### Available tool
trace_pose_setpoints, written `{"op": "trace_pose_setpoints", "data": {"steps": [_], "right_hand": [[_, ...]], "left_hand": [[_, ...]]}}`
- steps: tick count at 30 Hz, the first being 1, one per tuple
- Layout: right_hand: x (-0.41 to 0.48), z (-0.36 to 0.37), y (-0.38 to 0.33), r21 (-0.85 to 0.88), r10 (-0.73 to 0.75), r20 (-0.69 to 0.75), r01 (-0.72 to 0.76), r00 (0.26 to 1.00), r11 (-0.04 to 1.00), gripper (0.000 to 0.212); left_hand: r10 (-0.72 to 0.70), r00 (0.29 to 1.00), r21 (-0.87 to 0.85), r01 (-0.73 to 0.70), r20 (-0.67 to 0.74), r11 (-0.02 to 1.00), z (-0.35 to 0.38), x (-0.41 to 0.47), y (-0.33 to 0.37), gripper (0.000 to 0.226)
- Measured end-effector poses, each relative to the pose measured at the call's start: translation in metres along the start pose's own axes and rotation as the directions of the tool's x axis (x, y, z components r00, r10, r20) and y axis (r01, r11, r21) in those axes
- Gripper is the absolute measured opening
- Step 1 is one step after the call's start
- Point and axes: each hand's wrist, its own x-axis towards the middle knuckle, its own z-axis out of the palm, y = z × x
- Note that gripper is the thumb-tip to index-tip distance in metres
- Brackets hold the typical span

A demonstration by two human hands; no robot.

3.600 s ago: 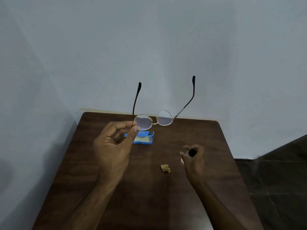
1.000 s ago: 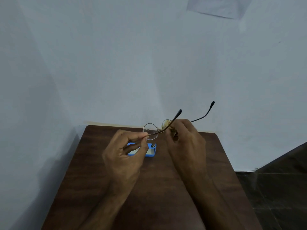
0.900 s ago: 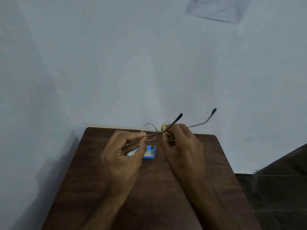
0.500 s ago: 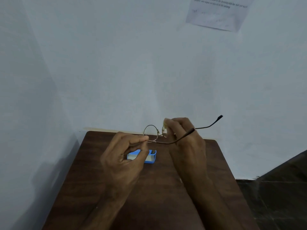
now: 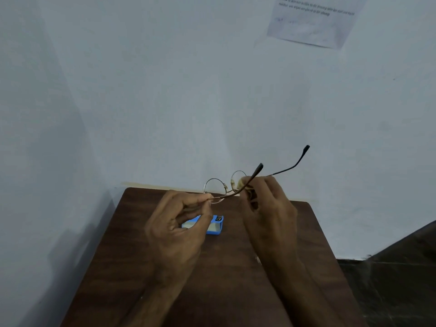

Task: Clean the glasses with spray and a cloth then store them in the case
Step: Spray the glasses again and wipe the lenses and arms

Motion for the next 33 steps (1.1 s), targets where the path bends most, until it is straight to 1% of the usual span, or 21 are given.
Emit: {"op": "trace_pose_setpoints", "data": {"steps": [2, 4, 6, 7, 8, 10, 11, 13, 15, 17, 19, 20, 23, 24, 27, 28, 31, 33], "right_hand": [[-0.004, -0.001, -0.004, 0.028, -0.076, 0.035, 0.075, 0.997, 0.997, 0.015], [-0.003, -0.002, 0.0, 0.012, -0.071, 0.03, 0.07, 0.997, 0.997, 0.015], [0.003, -0.003, 0.008, -0.004, 0.002, -0.008, -0.002, 1.0, 1.0, 0.015], [0.004, -0.003, 0.01, 0.0, 0.006, -0.014, -0.006, 1.0, 1.0, 0.014], [0.003, -0.003, 0.009, 0.013, -0.022, -0.008, 0.022, 1.0, 1.0, 0.014], [-0.002, -0.004, 0.004, 0.045, -0.099, 0.031, 0.098, 0.995, 0.994, 0.014], [-0.003, -0.004, 0.004, 0.052, -0.11, 0.04, 0.108, 0.993, 0.993, 0.014], [0.003, -0.004, 0.013, 0.042, -0.044, 0.021, 0.043, 0.999, 0.998, 0.012], [0.008, -0.006, 0.022, 0.038, 0.022, 0.003, -0.022, 1.0, 0.999, 0.011], [0.006, -0.009, 0.021, 0.069, -0.037, 0.027, 0.035, 0.999, 0.997, 0.011], [0.003, -0.014, 0.019, 0.062, -0.115, 0.05, 0.112, 0.992, 0.992, 0.011], [0.006, -0.016, 0.023, 0.043, -0.109, 0.045, 0.107, 0.993, 0.993, 0.011], [0.022, -0.02, 0.04, -0.032, -0.007, -0.014, 0.007, 1.0, 0.999, 0.011], [0.025, -0.02, 0.042, -0.034, -0.013, -0.023, 0.012, 1.0, 0.999, 0.012], [0.026, -0.027, 0.042, 0.043, -0.108, -0.025, 0.109, 0.994, 0.993, 0.015], [0.029, -0.029, 0.045, 0.056, -0.101, -0.03, 0.103, 0.994, 0.993, 0.015], [0.042, -0.032, 0.064, 0.042, 0.019, -0.068, -0.016, 0.998, 0.999, 0.02], [0.044, -0.032, 0.068, 0.043, -0.007, -0.063, 0.009, 0.998, 0.999, 0.022]], "left_hand": [[0.001, 1.0, 0.007, -0.001, -0.012, 1.0, 0.002, 0.001, 0.001, 0.023], [0.011, 1.0, 0.019, -0.01, -0.023, 1.0, 0.004, 0.003, 0.002, 0.032], [0.0, 1.0, -0.006, 0.0, -0.019, 1.0, 0.006, 0.002, 0.002, 0.026], [-0.006, 1.0, -0.013, 0.006, -0.02, 1.0, 0.006, 0.001, 0.002, 0.021], [-0.011, 1.0, -0.009, 0.011, -0.025, 1.0, 0.006, 0.001, 0.001, 0.02], [-0.016, 0.999, -0.005, 0.016, -0.03, 1.0, 0.007, 0.002, 0.001, 0.024], [-0.022, 0.999, -0.006, 0.021, -0.029, 1.0, 0.009, 0.002, 0.001, 0.026], [-0.023, 0.999, -0.012, 0.022, -0.029, 1.0, 0.011, 0.003, 0.005, 0.026], [-0.009, 1.0, -0.016, 0.009, -0.028, 1.0, 0.015, 0.002, 0.01, 0.02], [-0.007, 0.999, -0.013, 0.007, -0.031, 1.0, 0.018, 0.002, 0.012, 0.018], [-0.016, 0.999, -0.026, 0.016, -0.031, 1.0, 0.022, 0.002, 0.014, 0.024], [-0.019, 0.999, -0.033, 0.018, -0.028, 0.999, 0.025, 0.001, 0.015, 0.025], [-0.004, 1.0, -0.034, 0.004, 0.005, 0.999, 0.033, -0.002, 0.023, 0.021], [0.006, 1.0, -0.028, -0.006, 0.014, 1.0, 0.034, -0.003, 0.025, 0.022], [0.042, 0.999, -0.021, -0.041, 0.029, 0.999, 0.041, -0.001, 0.03, 0.022], [0.051, 0.998, -0.021, -0.05, 0.029, 0.999, 0.044, -0.001, 0.03, 0.02], [0.097, 0.994, -0.004, -0.097, 0.04, 0.995, 0.052, 0.0, 0.035, 0.016], [0.123, 0.991, -0.002, -0.123, 0.046, 0.992, 0.058, -0.001, 0.041, 0.013]]}}
